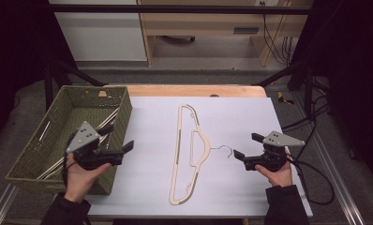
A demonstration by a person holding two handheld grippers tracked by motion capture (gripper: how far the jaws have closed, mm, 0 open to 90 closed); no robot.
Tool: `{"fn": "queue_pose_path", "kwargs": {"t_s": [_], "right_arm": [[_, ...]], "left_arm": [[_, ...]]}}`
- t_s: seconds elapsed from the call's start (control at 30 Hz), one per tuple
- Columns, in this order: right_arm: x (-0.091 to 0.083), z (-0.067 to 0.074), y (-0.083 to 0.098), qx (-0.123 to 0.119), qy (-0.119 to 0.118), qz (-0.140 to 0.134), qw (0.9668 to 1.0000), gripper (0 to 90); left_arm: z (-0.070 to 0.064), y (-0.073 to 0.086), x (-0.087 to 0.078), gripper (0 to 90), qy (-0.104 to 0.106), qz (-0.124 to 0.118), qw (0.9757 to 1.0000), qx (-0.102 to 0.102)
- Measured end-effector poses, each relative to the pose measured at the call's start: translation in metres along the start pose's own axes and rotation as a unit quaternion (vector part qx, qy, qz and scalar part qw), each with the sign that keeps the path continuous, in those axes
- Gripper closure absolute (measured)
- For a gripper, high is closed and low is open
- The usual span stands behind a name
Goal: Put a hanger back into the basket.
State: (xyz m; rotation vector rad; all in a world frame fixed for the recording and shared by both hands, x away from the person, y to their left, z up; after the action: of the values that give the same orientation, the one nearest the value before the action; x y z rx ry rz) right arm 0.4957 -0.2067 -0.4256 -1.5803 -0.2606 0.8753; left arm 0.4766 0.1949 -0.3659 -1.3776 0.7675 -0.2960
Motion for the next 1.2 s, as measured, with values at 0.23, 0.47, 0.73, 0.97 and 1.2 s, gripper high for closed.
{"fn": "queue_pose_path", "kwargs": {"t_s": [0.23, 0.47, 0.73, 0.97, 1.2], "right_arm": [[-0.002, 0.000, -0.001, 0.001, -0.001, -0.005, 1.0000, 4.5], [-0.002, 0.001, 0.000, 0.000, -0.001, -0.002, 1.0000, 4.4], [-0.003, 0.001, -0.001, 0.001, -0.001, -0.004, 1.0000, 4.7], [0.000, 0.003, 0.002, -0.005, -0.004, 0.002, 1.0000, 4.9], [-0.001, 0.003, 0.001, -0.004, -0.003, 0.002, 1.0000, 5.1]], "left_arm": [[-0.044, 0.017, 0.036, 11.3, 0.027, 0.030, 0.9992, 0.006], [-0.091, 0.042, 0.073, 11.8, 0.058, 0.075, 0.9951, 0.027], [-0.128, 0.073, 0.101, 22.1, 0.087, 0.117, 0.9887, 0.036], [-0.146, 0.097, 0.116, 35.8, 0.095, 0.163, 0.9816, 0.032], [-0.159, 0.115, 0.132, 56.4, 0.095, 0.203, 0.9744, 0.021]]}}
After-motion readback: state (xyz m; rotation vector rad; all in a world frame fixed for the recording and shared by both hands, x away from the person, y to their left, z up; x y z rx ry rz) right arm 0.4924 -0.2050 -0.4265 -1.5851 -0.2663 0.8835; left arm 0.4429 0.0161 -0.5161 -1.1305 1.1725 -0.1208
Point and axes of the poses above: each handheld gripper's, and its own axes: x roughly forward along the jaws, y roughly out of its underside, z roughly to its left, the point moved 7 cm from there along x, roughly forward along the jaws, and after that the axes turned 1 degree about -x, right-handed, at the moved point
